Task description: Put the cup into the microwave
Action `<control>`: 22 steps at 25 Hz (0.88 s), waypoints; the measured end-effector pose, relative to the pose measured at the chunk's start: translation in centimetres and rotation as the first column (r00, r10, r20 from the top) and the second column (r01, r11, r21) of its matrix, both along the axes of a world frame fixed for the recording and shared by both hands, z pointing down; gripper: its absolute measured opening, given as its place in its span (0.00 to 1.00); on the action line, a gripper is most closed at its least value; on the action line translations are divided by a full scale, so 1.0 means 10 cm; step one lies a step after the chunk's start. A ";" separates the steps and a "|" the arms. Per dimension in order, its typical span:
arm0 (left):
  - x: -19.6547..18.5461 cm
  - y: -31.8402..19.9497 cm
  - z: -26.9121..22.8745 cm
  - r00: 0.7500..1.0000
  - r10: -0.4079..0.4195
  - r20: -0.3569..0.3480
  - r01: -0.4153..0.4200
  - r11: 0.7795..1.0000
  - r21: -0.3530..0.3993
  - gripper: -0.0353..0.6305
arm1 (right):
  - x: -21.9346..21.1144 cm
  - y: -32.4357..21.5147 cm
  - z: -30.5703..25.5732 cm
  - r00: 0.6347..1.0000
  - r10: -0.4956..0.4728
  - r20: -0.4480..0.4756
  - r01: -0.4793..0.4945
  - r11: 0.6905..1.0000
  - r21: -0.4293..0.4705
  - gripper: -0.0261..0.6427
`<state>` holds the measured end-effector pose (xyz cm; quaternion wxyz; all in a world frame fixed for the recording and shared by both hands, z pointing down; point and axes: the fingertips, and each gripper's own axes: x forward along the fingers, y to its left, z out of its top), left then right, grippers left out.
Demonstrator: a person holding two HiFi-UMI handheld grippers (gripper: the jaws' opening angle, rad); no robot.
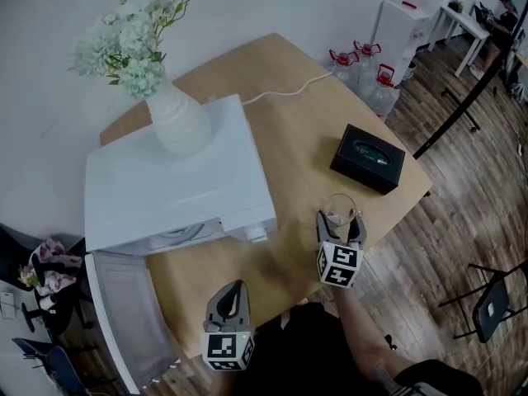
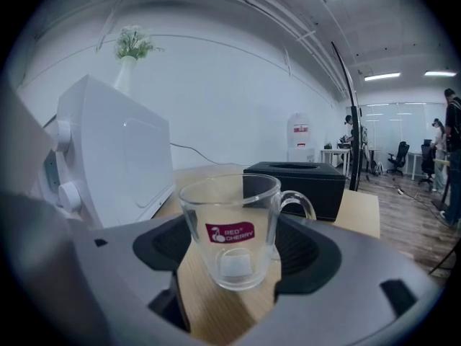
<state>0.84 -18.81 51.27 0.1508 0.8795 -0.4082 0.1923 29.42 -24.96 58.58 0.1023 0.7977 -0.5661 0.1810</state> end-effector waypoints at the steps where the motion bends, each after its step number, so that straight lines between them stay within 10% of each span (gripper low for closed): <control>1: 0.01 0.01 -0.01 1.000 0.004 -0.002 -0.004 1.000 0.002 0.06 | 0.00 0.01 -0.03 1.000 -0.009 -0.004 0.009 1.000 0.004 0.53; 22: -0.01 0.03 -0.17 0.998 0.035 -0.061 -0.031 0.997 0.064 0.06 | -0.48 0.45 -0.55 0.967 -0.254 -0.007 0.254 0.967 0.019 0.53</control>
